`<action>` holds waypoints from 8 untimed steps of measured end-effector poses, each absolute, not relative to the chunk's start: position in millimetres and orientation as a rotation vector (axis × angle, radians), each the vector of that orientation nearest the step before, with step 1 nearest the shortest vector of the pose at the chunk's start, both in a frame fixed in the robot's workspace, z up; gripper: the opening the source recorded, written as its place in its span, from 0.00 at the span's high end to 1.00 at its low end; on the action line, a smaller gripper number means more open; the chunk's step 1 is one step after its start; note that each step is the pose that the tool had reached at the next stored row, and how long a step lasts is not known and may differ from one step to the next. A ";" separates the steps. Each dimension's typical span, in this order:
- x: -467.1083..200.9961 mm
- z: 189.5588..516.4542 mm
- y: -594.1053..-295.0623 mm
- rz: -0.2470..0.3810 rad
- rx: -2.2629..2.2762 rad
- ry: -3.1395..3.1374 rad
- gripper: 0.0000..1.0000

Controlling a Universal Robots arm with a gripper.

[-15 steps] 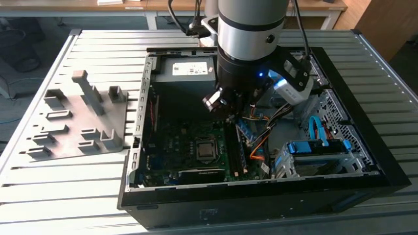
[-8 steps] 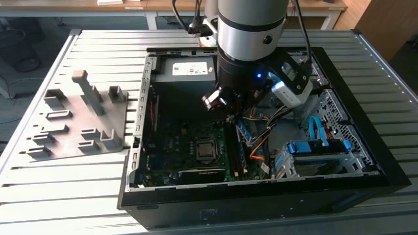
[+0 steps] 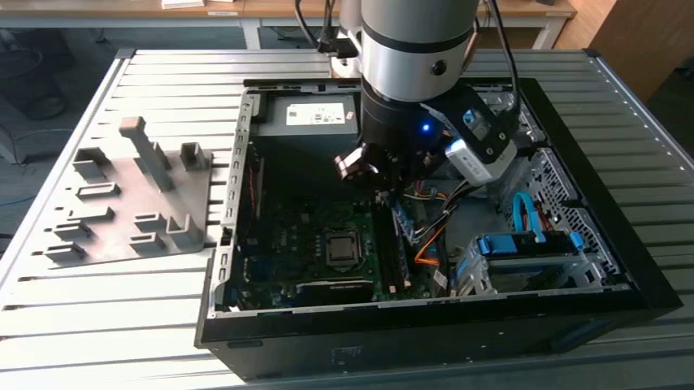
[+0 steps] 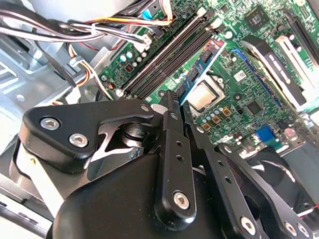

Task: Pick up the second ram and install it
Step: 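Insert the second ram into the second slot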

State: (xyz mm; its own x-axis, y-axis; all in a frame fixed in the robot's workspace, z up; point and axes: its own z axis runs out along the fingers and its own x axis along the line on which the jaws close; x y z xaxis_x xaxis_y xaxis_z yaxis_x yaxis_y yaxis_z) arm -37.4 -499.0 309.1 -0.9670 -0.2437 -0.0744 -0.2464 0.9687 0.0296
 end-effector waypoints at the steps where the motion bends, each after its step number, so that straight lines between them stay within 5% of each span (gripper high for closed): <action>1: -37.5 309.1 -499.0 0.059 -0.363 3.049 0.86; 8: -37.4 308.6 -499.0 0.055 -0.256 3.059 0.86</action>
State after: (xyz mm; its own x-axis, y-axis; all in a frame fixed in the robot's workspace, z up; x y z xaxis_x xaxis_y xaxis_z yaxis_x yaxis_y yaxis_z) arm -37.4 -499.0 308.6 -0.9835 -0.1648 -0.0744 -0.1673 0.9855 0.0296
